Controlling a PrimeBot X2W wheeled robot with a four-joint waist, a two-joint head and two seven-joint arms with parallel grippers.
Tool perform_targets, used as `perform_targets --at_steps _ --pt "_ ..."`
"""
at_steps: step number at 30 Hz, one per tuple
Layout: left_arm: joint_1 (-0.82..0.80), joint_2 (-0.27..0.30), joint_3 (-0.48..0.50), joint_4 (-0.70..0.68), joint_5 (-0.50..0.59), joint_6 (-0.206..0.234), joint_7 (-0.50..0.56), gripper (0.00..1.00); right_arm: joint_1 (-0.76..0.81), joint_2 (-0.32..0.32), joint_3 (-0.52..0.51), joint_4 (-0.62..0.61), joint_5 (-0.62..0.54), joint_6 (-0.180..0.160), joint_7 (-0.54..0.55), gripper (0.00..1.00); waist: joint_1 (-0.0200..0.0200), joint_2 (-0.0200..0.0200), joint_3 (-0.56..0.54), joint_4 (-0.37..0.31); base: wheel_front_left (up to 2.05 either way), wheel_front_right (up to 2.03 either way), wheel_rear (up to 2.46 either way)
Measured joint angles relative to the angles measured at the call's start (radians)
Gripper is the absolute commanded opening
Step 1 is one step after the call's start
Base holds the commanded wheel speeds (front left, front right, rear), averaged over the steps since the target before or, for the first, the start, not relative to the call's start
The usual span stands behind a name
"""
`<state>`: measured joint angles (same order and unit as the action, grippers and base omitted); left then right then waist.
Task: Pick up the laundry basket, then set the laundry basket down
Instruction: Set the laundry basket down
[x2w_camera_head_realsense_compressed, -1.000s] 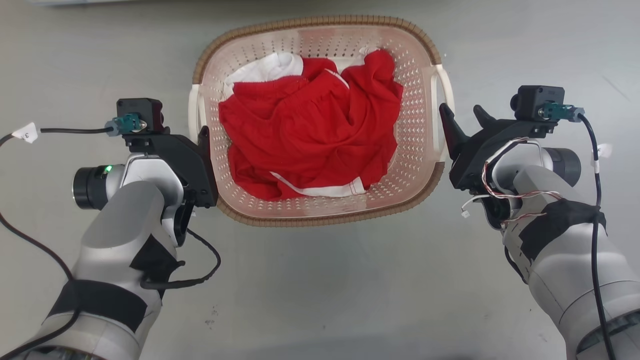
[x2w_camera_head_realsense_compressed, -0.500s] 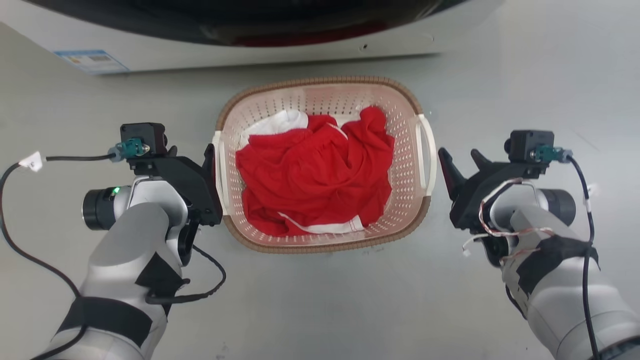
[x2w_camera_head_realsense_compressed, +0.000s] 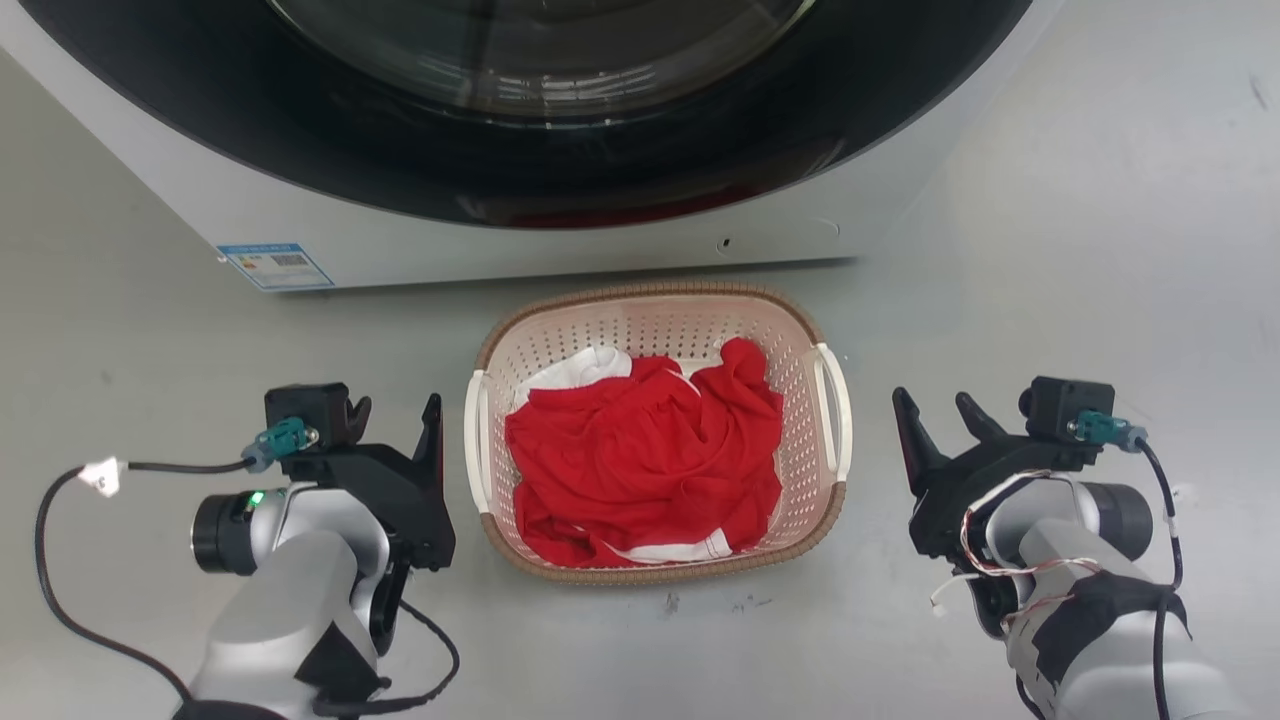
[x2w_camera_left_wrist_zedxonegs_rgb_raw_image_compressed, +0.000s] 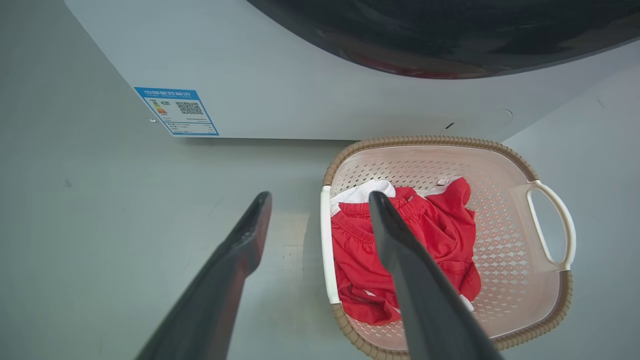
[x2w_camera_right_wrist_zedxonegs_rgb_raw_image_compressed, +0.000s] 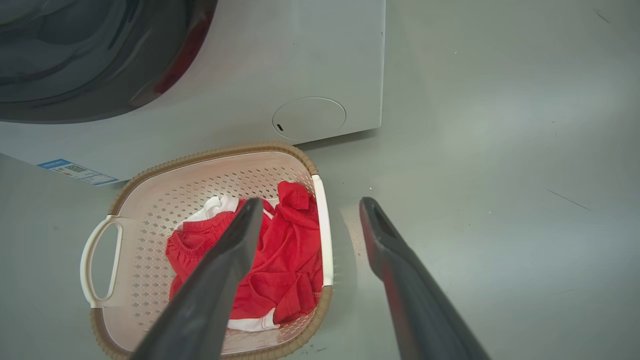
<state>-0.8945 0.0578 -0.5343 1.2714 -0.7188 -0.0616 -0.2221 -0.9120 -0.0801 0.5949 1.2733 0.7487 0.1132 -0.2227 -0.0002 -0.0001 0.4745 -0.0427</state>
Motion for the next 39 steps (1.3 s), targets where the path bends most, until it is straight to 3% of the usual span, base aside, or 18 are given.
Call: perform_targets --at_steps 14,28,39 --pt "0.179 -0.005 0.004 -0.080 0.027 0.017 -0.027 1.00 0.186 -0.001 -0.015 -0.074 -0.006 -0.002 -0.026 1.00 -0.0001 -0.0001 -0.209 0.011 0.00 0.00 0.00" --pt "0.390 0.045 0.052 -0.342 0.081 0.100 -0.027 1.00 0.401 -0.067 -0.073 -0.345 -0.079 -0.097 -0.026 1.00 -0.0001 -0.0001 -0.393 0.012 0.00 0.00 0.00" --pt "0.650 0.085 0.100 -0.655 0.164 0.159 -0.027 1.00 0.626 -0.121 -0.100 -0.686 -0.195 -0.178 -0.026 1.00 0.0000 -0.0001 -0.488 0.013 0.00 0.00 0.00"
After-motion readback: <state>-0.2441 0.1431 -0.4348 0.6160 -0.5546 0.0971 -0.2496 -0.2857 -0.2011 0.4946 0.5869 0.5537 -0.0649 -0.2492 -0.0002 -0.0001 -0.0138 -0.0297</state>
